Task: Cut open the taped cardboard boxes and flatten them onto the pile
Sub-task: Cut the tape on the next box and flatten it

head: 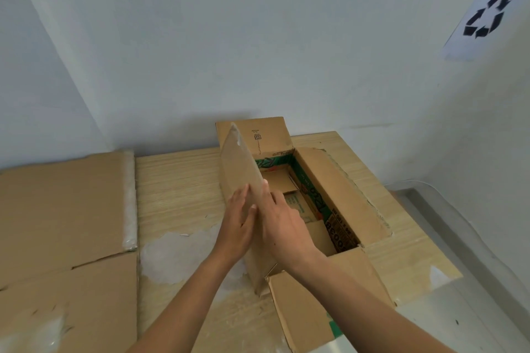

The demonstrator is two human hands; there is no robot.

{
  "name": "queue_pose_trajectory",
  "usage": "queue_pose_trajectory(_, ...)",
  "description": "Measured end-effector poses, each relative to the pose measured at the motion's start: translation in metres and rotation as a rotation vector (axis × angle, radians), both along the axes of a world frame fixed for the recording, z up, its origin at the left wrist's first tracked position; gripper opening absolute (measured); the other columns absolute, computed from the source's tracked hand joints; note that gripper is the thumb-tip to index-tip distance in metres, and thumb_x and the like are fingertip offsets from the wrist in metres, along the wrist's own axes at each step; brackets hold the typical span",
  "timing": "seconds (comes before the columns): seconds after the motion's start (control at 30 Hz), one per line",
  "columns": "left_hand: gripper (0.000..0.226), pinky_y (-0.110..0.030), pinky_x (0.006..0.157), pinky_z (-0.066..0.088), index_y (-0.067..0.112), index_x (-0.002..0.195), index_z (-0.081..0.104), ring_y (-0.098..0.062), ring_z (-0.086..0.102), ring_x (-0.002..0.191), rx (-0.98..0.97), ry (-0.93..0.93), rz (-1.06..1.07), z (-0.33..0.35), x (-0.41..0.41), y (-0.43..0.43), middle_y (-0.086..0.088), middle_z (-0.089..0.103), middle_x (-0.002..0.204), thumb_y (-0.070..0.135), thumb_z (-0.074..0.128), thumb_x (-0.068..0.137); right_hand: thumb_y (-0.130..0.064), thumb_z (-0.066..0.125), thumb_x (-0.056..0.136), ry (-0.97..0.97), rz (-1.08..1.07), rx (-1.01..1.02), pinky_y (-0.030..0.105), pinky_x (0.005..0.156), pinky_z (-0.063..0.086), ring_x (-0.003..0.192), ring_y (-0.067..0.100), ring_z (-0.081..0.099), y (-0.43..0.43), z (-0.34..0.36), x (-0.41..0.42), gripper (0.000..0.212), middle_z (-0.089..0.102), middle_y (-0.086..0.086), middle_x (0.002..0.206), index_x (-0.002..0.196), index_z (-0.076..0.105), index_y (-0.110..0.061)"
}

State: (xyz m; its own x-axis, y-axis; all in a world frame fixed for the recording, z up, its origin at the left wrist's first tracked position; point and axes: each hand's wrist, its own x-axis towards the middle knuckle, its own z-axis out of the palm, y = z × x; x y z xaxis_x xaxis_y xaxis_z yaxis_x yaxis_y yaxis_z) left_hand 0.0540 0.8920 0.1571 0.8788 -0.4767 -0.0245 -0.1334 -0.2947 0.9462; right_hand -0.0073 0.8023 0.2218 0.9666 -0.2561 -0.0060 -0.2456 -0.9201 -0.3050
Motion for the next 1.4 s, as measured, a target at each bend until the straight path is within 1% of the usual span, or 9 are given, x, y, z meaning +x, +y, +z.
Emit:
queue_pose_trajectory(0.23, 0.053, -0.035, 0.121, 0.008, 0.024, 0.15, 0.022, -0.009, 0.005, 0.147, 0.009, -0.18, 0.046, 0.03, 0.011, 0.011, 0.004, 0.015, 0.16, 0.037, 0.033, 0.1, -0.019, 0.038, 0.101, -0.264, 0.091, 0.094, 0.041, 0.082, 0.054, 0.103, 0.029, 0.06, 0.009, 0.035, 0.004, 0.053, 0.046, 0.006, 0.131, 0.148, 0.016, -0.02)
queue_pose_trajectory(0.37, 0.049, -0.029, 0.12, 0.006, 0.018, 0.15, 0.021, -0.011, 0.007, 0.147, -0.034, -0.294, 0.052, 0.067, 0.013, 0.004, 0.004, 0.018, 0.157, 0.026, 0.033, 0.103, -0.016, 0.038, 0.1, -0.36, 0.145, 0.147, 0.023, 0.081, 0.043, 0.106, 0.02, 0.055, -0.006, 0.066, -0.002, 0.052, 0.05, 0.006, 0.128, 0.149, 0.022, -0.016)
queue_pose_trajectory(0.5, 0.054, -0.038, 0.121, 0.005, 0.027, 0.152, 0.017, -0.013, 0.002, 0.148, 0.018, -0.384, -0.006, 0.096, 0.017, -0.013, 0.004, 0.011, 0.16, 0.043, 0.03, 0.102, -0.011, 0.04, 0.098, -0.453, 0.107, 0.221, 0.023, 0.086, 0.043, 0.103, 0.017, 0.053, -0.035, 0.084, -0.003, 0.052, 0.056, 0.007, 0.121, 0.148, 0.028, -0.012)
queue_pose_trajectory(0.6, 0.055, -0.043, 0.12, 0.0, 0.034, 0.151, 0.013, -0.015, -0.001, 0.148, 0.188, -0.437, -0.082, 0.105, 0.021, -0.035, 0.003, 0.006, 0.161, 0.047, 0.027, 0.1, -0.01, 0.041, 0.099, -0.466, -0.001, 0.292, 0.007, 0.077, 0.036, 0.101, 0.011, 0.05, -0.062, 0.091, -0.008, 0.051, 0.055, 0.005, 0.122, 0.148, 0.028, -0.013)
queue_pose_trajectory(0.77, 0.059, -0.049, 0.118, -0.002, 0.032, 0.153, 0.009, -0.02, 0.0, 0.148, 0.587, -0.447, -0.253, 0.092, 0.03, -0.067, 0.002, 0.005, 0.161, 0.053, 0.021, 0.099, -0.013, 0.039, 0.1, -0.33, -0.173, 0.371, 0.014, 0.087, 0.032, 0.117, 0.014, 0.048, -0.111, 0.075, -0.012, 0.051, 0.05, 0.005, 0.137, 0.149, 0.026, -0.014)
queue_pose_trajectory(0.93, 0.059, -0.046, 0.119, -0.003, 0.031, 0.152, 0.014, -0.016, -0.001, 0.148, 0.735, -0.583, -0.306, 0.078, 0.032, -0.079, 0.007, 0.006, 0.161, 0.054, 0.023, 0.099, -0.014, 0.039, 0.1, -0.194, -0.274, 0.397, 0.016, 0.082, 0.031, 0.121, 0.021, 0.047, -0.156, 0.064, -0.017, 0.051, 0.047, 0.007, 0.14, 0.149, 0.025, -0.014)
queue_pose_trajectory(1.2, 0.06, -0.051, 0.117, -0.008, 0.035, 0.152, 0.015, -0.013, -0.011, 0.147, 0.748, -0.536, -0.271, 0.069, 0.032, -0.081, 0.011, 0.0, 0.161, 0.058, 0.025, 0.097, -0.027, 0.045, 0.097, 0.027, -0.291, 0.065, 0.037, 0.09, 0.041, 0.112, 0.03, 0.051, -0.183, 0.053, -0.014, 0.048, 0.042, 0.01, 0.131, 0.141, 0.034, -0.012)
queue_pose_trajectory(1.33, 0.058, -0.049, 0.117, -0.01, 0.036, 0.151, 0.016, -0.012, -0.01, 0.147, 0.729, -0.542, -0.238, 0.066, 0.033, -0.082, 0.012, 0.001, 0.161, 0.057, 0.025, 0.098, -0.033, 0.048, 0.096, -0.045, -0.237, -0.131, 0.038, 0.101, 0.036, 0.127, 0.028, 0.039, -0.17, 0.048, -0.006, 0.058, 0.034, 0.007, 0.144, 0.145, 0.026, -0.014)
queue_pose_trajectory(1.4, 0.052, -0.047, 0.118, -0.008, 0.034, 0.149, 0.024, -0.011, -0.005, 0.148, 0.642, -0.538, -0.201, 0.064, 0.032, -0.083, 0.011, 0.008, 0.16, 0.049, 0.029, 0.1, -0.033, 0.044, 0.098, -0.108, -0.125, -0.088, 0.037, 0.105, 0.032, 0.132, 0.024, 0.036, -0.154, 0.045, 0.0, 0.052, 0.034, 0.004, 0.148, 0.145, 0.031, -0.015)
